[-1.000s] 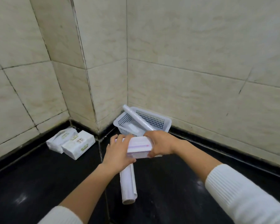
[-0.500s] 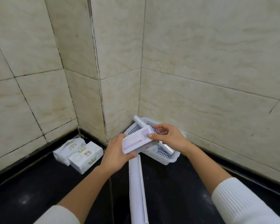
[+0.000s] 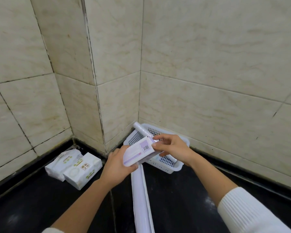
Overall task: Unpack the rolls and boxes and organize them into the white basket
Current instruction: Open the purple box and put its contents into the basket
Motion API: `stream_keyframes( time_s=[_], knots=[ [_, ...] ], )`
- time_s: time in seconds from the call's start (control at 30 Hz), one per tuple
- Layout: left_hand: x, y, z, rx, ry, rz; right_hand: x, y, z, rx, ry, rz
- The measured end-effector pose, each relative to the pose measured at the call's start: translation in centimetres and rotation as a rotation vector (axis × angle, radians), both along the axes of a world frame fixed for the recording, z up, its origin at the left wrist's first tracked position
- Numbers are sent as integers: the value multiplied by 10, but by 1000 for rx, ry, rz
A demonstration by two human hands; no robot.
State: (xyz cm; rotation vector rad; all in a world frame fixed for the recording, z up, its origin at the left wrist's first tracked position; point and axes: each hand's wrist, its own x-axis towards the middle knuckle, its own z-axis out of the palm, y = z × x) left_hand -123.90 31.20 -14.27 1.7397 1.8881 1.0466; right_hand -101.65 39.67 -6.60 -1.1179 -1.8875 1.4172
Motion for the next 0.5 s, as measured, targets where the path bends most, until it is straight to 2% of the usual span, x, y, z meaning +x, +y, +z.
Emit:
stream_keyframes(
  time_s=[0.13,0.2,0.27,0.33,0.37,0.4,0.5],
  knots=[
    [1,-2,-3,24,-136,8,-3,1,-1,33,58,-104],
    [3,-4,-2,41,-206,9,1,0,-1,144,16,-171],
    [5,-6,0,49,-241,10,9,1,-2,498,-248,-200],
    [9,-6,4,58,-260,6,14,3,-5,839,-476,-122],
    [10,-7,6,58,-272,3,13,3,-6,854,-486,-88],
    [12,-7,8,58,-284,-3,12,2,-7,773,-426,-76],
    [17,-6,11,51,-310,-12,8,-2,-5,297,-89,-77]
  ],
)
